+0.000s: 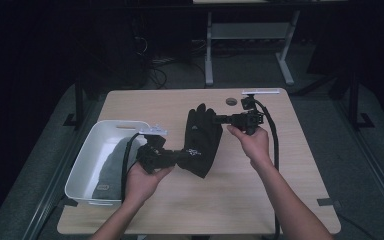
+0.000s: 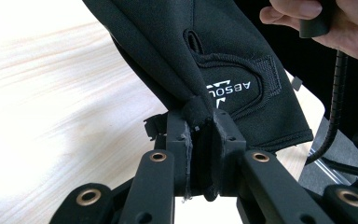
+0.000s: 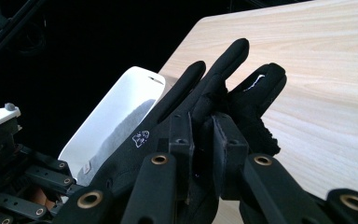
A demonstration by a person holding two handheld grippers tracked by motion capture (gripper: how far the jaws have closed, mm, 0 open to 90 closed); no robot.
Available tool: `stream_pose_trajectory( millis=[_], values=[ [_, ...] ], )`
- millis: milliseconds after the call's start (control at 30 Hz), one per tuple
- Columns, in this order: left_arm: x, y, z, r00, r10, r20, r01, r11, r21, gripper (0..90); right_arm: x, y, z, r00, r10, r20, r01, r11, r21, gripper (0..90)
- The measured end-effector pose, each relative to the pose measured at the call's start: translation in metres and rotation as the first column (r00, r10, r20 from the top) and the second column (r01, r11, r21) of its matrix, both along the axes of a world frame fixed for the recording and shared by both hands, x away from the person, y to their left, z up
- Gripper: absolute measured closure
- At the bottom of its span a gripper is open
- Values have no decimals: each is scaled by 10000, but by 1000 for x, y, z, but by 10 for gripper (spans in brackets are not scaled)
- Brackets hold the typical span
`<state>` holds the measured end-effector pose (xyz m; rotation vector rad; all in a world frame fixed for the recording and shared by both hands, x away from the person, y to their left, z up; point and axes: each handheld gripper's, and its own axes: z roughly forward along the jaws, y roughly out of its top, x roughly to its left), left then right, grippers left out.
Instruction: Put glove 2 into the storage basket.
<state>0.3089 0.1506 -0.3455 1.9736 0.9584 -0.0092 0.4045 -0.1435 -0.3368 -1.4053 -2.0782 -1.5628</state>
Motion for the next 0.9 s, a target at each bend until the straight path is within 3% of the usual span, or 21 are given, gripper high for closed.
stream_pose_trajectory(
  millis=[900],
  values=[
    [-8, 46, 18, 9979, 548, 338, -548, 9985, 0, 798, 13, 52, 18, 9974, 692, 197, -697, 9972, 284, 794]
  ],
)
